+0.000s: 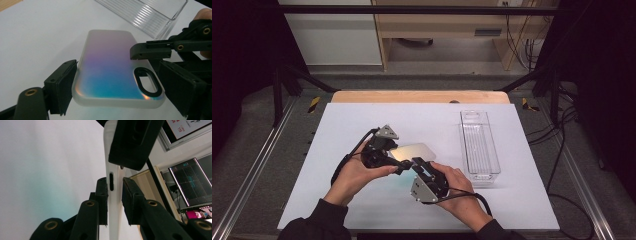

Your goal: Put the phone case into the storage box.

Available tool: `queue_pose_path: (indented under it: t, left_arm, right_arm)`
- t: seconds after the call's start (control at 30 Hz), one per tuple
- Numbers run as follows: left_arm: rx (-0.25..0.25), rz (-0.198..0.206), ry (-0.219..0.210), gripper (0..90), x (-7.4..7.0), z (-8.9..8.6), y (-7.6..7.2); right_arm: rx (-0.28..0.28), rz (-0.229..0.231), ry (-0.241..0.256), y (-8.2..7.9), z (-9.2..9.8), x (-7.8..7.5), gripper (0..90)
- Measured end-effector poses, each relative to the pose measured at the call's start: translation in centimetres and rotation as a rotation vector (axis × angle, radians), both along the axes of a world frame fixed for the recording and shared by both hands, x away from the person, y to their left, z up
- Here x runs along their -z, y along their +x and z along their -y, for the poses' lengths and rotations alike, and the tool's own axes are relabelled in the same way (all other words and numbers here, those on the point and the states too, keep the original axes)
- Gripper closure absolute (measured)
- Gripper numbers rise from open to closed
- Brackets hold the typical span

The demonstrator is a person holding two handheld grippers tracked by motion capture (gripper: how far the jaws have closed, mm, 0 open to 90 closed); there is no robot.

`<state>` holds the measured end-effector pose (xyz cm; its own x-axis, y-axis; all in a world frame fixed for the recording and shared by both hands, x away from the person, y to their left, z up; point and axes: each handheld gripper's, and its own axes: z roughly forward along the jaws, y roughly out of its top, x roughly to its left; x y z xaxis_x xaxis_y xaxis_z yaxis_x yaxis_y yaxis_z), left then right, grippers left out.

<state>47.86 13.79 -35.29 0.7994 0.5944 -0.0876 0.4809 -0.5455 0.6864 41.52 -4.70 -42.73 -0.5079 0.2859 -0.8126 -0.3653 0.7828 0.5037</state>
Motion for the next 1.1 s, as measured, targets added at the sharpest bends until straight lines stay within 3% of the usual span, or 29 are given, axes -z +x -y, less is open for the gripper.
queue_pose_path:
  t: [0.5, 0.6, 0.9, 0.93, 1.07, 1.1]
  left_arm:
    - [-0.069, -0.051, -0.087, 16.4, 0.8, -0.3, 0.2]
    - [-0.085, -0.056, -0.129, 16.3, 1.0, -0.4, 0.2]
    - [-0.084, 0.035, -0.194, 9.2, 0.8, -0.8, -0.2]
    - [-0.094, 0.089, -0.207, 8.9, 0.7, -1.1, -0.4]
    - [-0.112, 0.176, -0.272, 8.2, 0.5, -1.8, -0.8]
    - [-0.112, 0.176, -0.272, 8.0, 0.5, -1.8, -0.8]
  right_arm:
    - [0.031, 0.005, 0.014, -0.2, 0.1, 0.4, 80.6]
    - [0.032, 0.004, 0.023, -0.3, 0.3, 0.4, 81.3]
    - [0.040, -0.023, 0.029, 0.1, 0.8, 0.5, 81.6]
    - [0.041, -0.026, 0.028, 0.2, 0.9, 0.5, 81.6]
    - [0.046, -0.034, 0.024, 0.3, 1.1, 0.6, 81.6]
    - [0.046, -0.034, 0.024, 0.3, 1.1, 0.6, 81.6]
